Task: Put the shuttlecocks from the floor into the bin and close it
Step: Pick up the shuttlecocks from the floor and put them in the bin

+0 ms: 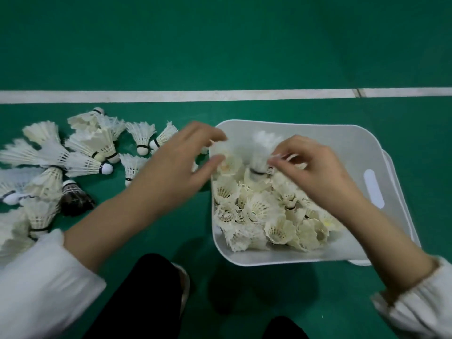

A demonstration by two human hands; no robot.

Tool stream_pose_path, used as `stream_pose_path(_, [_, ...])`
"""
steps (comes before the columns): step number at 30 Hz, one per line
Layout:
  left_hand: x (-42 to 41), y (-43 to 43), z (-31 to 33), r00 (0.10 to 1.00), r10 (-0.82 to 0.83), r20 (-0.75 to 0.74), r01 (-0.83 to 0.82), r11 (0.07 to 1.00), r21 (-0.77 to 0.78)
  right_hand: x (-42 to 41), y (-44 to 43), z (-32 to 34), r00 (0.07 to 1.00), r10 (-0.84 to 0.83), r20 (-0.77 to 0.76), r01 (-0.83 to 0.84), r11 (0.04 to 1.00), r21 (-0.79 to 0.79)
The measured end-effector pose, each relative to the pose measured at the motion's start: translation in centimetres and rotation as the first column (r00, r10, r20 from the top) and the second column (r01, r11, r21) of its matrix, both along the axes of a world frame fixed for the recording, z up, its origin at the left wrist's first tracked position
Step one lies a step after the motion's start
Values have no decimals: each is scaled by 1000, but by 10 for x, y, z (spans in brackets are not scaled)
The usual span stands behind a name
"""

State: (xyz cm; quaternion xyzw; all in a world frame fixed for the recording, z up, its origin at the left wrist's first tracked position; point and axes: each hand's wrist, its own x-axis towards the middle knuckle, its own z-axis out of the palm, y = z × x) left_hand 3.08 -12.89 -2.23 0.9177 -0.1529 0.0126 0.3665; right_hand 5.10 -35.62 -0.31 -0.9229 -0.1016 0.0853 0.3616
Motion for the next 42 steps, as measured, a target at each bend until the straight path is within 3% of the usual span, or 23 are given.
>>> stream_pose_path(2, [5,19,-2,996,87,22,-87,996,21,8,-11,-6,980,-200,2,200,980,10])
stream_pose_path(5, [10,53,-21,989,149,11,-149,980,134,15,-14,-33,954,-278,-110,268,959,-94])
stream_pose_path(8, [11,81,-51,979,200,-32,-186,949,256,17,-1,-60,935,-276,-224,238,954,-184])
stream_pose_path(13, [12,108,-88,947,304,-108,-244,893,378,24,1,-63,959,-238,-154,198,951,-236])
stream_pose_path(16, [15,115,-106,944,279,-174,-187,890,416,19,0,-69,950,-178,-258,80,933,-351])
stream_pose_path(18, [18,118,-118,942,263,-211,-147,884,444,13,6,-78,918,-173,-356,45,939,-341])
stream_pose_path(21, [20,123,-133,931,273,-243,-132,871,473,13,17,-78,914,-165,-370,8,921,-389])
stream_pose_path(25, [16,130,-132,934,306,-184,-194,868,457,16,27,-55,979,-79,-187,-30,855,-518])
stream_pose_path(28, [1,137,-123,941,303,-151,-233,904,359,9,56,-16,997,82,14,-67,894,-443])
stream_pose_path(30, [-14,140,-117,946,300,-122,-255,922,291,2,87,9,978,204,41,-179,923,-340])
stream_pose_path(34, [-58,136,-102,959,276,-61,-263,951,162,-34,174,2,922,386,18,-381,916,-126])
stream_pose_path(38, [-107,135,-102,969,224,-102,-221,974,41,-87,238,-74,921,359,-149,-382,907,-177])
stream_pose_path(42, [-145,149,-119,907,351,-231,-357,934,18,-111,252,-108,911,288,-296,-350,918,-184])
